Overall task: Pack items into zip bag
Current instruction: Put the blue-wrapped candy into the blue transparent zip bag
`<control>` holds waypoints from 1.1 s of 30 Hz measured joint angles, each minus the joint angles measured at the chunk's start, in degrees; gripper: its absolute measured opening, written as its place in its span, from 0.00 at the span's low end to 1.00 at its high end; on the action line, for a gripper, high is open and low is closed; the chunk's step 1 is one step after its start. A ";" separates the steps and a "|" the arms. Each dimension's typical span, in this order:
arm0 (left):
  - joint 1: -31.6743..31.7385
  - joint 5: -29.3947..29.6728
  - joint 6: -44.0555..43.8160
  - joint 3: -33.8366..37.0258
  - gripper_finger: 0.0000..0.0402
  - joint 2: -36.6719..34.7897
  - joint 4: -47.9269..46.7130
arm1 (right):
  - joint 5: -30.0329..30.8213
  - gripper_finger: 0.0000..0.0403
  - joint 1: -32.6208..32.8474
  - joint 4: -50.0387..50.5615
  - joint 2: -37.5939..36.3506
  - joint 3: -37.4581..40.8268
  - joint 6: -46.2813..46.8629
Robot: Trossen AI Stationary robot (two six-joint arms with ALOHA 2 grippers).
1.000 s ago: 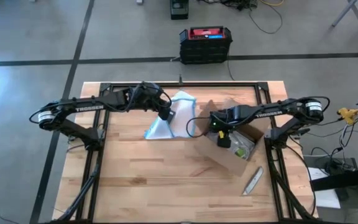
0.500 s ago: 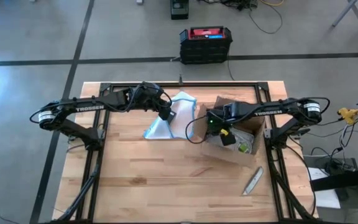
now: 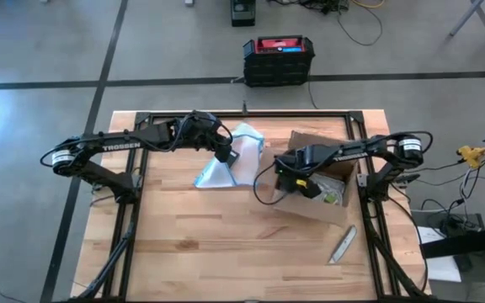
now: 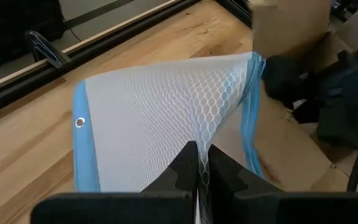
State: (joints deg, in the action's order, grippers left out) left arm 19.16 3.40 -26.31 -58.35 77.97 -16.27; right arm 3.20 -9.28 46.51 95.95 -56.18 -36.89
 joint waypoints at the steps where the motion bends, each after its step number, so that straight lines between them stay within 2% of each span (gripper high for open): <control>1: 0.00 0.00 -0.17 0.00 0.00 0.00 0.00 | -0.04 0.62 -0.19 -0.75 0.60 -0.02 1.22; 6: 0.00 0.02 -0.17 0.00 0.00 0.00 -0.02 | -1.29 0.61 -0.23 -2.50 1.25 -0.11 7.26; 10: 0.02 0.09 -0.17 0.00 0.00 0.00 -0.04 | -0.06 0.52 -0.19 -2.33 0.83 0.09 11.97; 13: 0.02 0.16 -0.17 0.00 0.00 0.00 -0.04 | 0.82 0.38 -0.22 -1.50 0.11 0.34 13.45; 18: 0.00 0.25 -0.17 0.00 0.00 -0.02 -0.04 | 0.94 0.07 -0.17 -0.08 -1.60 0.39 14.44; 19: 0.01 0.29 -0.17 0.00 0.00 -0.02 -0.03 | 0.98 0.04 -0.13 0.68 -2.23 0.29 14.61; 24: 0.00 0.37 -0.17 0.00 0.00 -0.02 -0.02 | 1.69 0.02 -0.13 6.65 -6.56 -1.77 18.04; 33: 0.00 0.48 -0.15 0.00 0.00 -0.04 0.02 | 3.72 0.00 0.29 11.96 -19.18 -4.50 24.82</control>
State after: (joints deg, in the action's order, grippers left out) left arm 19.16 3.88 -26.46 -58.35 77.93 -16.25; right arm 6.92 -8.99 58.47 76.77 -60.69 -12.07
